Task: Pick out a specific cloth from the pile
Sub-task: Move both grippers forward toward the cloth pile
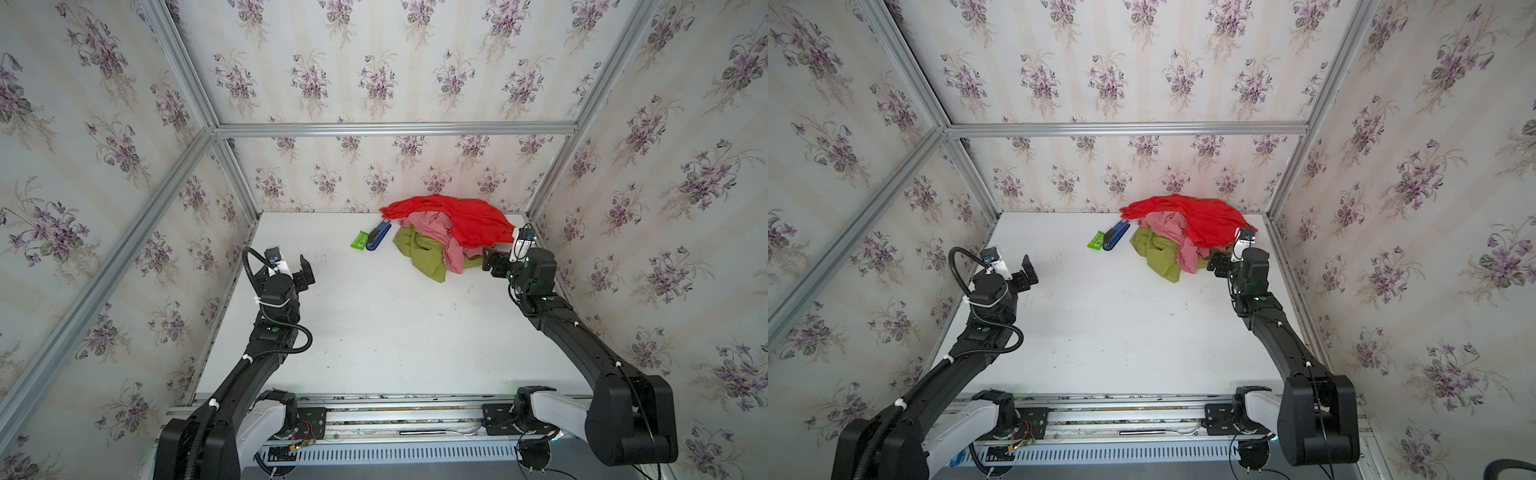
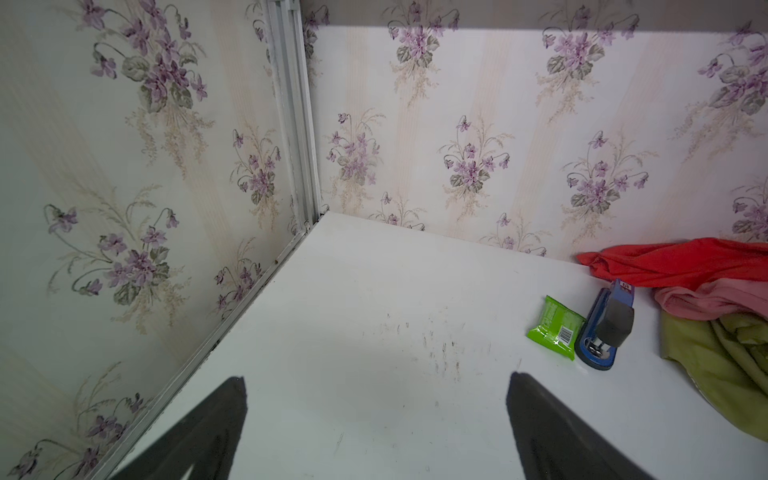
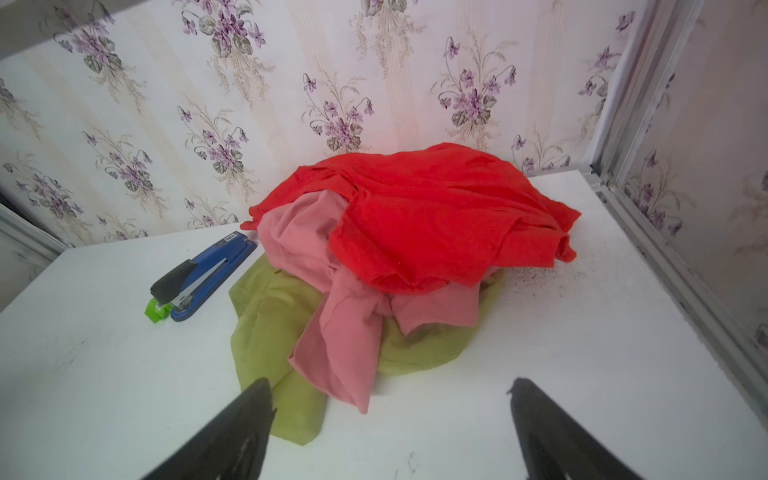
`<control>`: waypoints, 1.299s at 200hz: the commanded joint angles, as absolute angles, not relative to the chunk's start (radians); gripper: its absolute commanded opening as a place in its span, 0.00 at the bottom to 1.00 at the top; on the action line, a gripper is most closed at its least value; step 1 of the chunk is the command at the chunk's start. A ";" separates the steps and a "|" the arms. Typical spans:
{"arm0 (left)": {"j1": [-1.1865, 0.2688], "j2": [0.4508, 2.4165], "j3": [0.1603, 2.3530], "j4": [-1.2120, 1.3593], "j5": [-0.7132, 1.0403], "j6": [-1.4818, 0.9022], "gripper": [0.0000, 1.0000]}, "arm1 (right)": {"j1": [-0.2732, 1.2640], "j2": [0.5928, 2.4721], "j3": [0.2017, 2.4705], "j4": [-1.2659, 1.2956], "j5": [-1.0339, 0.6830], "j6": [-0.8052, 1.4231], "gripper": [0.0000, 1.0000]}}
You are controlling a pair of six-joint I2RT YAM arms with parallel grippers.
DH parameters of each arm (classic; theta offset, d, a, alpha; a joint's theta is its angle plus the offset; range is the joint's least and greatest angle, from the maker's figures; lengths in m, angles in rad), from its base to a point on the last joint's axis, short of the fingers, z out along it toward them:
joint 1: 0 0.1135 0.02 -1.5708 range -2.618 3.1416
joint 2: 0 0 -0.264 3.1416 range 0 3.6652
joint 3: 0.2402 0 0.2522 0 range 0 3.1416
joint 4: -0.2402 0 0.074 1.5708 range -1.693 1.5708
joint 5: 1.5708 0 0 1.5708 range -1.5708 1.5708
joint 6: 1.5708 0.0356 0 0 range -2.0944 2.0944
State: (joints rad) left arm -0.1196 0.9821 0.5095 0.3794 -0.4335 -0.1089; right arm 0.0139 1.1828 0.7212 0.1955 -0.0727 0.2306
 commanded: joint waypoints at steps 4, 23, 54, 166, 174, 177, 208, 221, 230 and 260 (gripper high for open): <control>-0.118 0.963 0.581 0.163 -0.454 -0.212 1.00 | 0.018 1.185 0.802 -0.026 -0.071 0.432 0.89; -0.119 0.970 0.633 0.078 -0.408 -0.278 1.00 | 0.019 1.220 0.833 -0.068 -0.256 0.566 0.83; -0.120 1.032 0.748 -0.098 -0.243 -0.416 1.00 | 0.024 1.287 0.894 -0.162 -0.432 0.671 0.89; -0.307 1.354 0.997 -0.290 0.086 -0.526 1.00 | 0.036 1.358 0.908 -0.273 -0.315 0.527 0.82; -0.328 1.386 1.017 -0.288 0.112 -0.521 1.00 | 0.037 1.363 0.898 -0.232 -0.314 0.497 0.82; -0.335 1.397 1.027 -0.288 0.124 -0.517 1.00 | 0.037 1.364 0.893 -0.218 -0.315 0.482 0.82; -0.381 1.498 1.087 -0.290 0.213 -0.530 1.00 | 0.034 1.362 0.874 -0.130 -0.239 0.440 0.82; -0.397 1.532 1.117 -0.289 0.230 -0.540 1.00 | 0.035 1.369 0.864 -0.080 -0.223 0.453 0.82; -0.408 1.557 1.146 -0.290 0.270 -0.532 1.00 | 0.034 1.383 0.864 -0.054 -0.218 0.471 0.82; -0.430 1.618 1.226 -0.290 0.311 -0.537 1.00 | 0.034 1.463 0.895 0.009 -0.247 0.538 0.82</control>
State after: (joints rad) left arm -0.4194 1.5887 1.1786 -0.2977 0.2462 -0.5270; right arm 0.0345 1.4132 0.8688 -0.0967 -0.2493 0.4850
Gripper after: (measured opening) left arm 0.996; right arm 0.821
